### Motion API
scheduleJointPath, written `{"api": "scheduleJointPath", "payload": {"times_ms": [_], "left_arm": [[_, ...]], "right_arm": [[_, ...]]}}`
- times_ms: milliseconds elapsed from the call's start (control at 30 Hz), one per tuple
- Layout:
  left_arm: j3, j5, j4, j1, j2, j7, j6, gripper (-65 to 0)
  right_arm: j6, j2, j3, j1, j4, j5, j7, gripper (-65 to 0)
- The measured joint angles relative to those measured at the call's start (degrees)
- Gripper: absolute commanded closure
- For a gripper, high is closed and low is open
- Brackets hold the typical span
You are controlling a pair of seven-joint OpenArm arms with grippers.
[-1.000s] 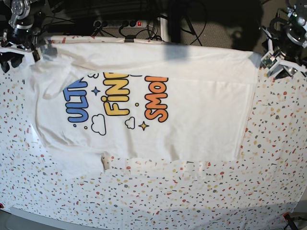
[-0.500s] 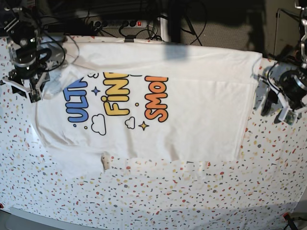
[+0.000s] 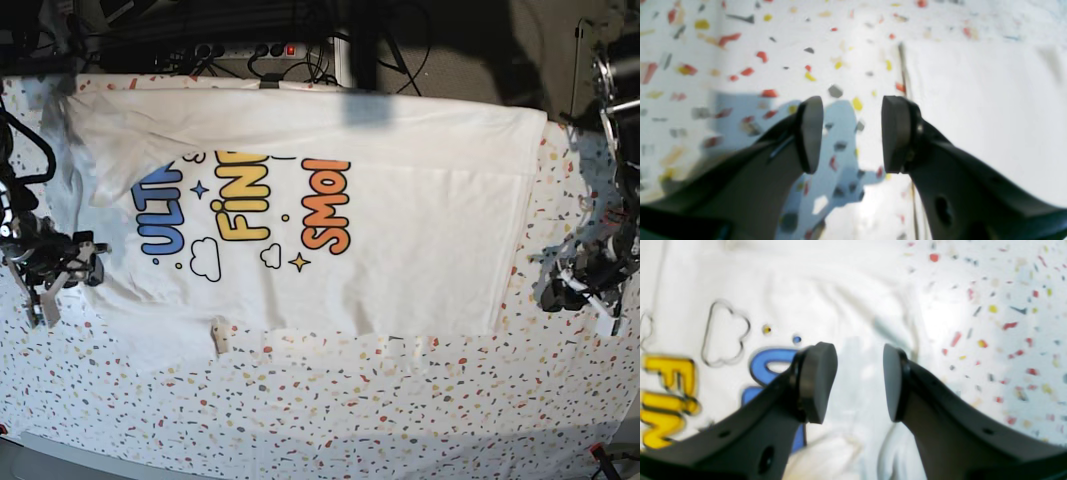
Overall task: Fold the T-shirt properly
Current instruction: 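Release the shirt and move both grippers to the hem corners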
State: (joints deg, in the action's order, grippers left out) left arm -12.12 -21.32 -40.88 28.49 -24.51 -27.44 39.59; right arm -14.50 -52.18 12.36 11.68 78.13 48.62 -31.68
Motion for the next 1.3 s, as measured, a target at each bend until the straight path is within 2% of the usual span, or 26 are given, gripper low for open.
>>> {"api": "scheduleJointPath", "payload": {"times_ms": [133,267,367,433,533,667,867,933,1100,1200,1300], "left_arm": [[0.0,6.2,13.1,9.0,2.5,0.0,0.0,-27.7],[0.0,9.5,24.9,15.1,4.4,4.1,-0.2,-27.7],[0.0,15.6,31.4,17.9,5.5,8.8,-0.5,-27.7],[-0.1,18.0,34.1,19.2,6.3,12.1,-5.6,-27.7],[-0.1,18.5,35.4,19.3,6.6,15.6,-6.4,-27.7],[-0.1,18.3,35.4,19.3,6.6,15.2,-6.2,-27.7],[-0.1,19.5,35.4,19.3,9.0,14.0,-3.8,-27.7],[-0.2,21.6,35.2,19.3,9.8,14.6,-3.8,-27.7],[-0.2,21.9,34.9,18.5,11.0,15.7,-3.8,-27.4],[-0.2,22.0,34.9,18.2,11.0,15.9,-3.8,-19.5],[-0.3,22.0,34.9,17.8,11.0,15.8,-3.8,-4.8]], "right_arm": [[-5.8,0.2,0.4,4.4,-10.3,4.2,-1.4,-26.9],[-8.3,0.2,4.2,8.0,-18.8,4.9,-2.0,-26.9],[-9.0,0.2,8.5,11.2,-22.0,5.3,-3.0,-26.9],[-10.2,0.3,10.9,12.3,-22.5,5.5,-4.0,-26.9],[-10.4,0.4,12.3,12.6,-22.6,5.4,-4.2,-26.9],[-10.4,0.7,12.3,14.1,-22.7,5.1,-4.2,-26.9],[-10.4,0.9,12.3,16.3,-22.7,5.1,-4.2,-26.9],[-10.4,0.8,12.3,16.6,-22.6,5.2,-4.2,-26.9],[-10.4,0.8,12.3,16.6,-22.6,5.1,-4.0,-26.9],[-10.4,0.8,12.3,17.1,-22.6,5.1,-3.8,-26.9],[-10.4,0.9,12.4,18.5,-22.6,5.1,-3.5,-26.9]]}}
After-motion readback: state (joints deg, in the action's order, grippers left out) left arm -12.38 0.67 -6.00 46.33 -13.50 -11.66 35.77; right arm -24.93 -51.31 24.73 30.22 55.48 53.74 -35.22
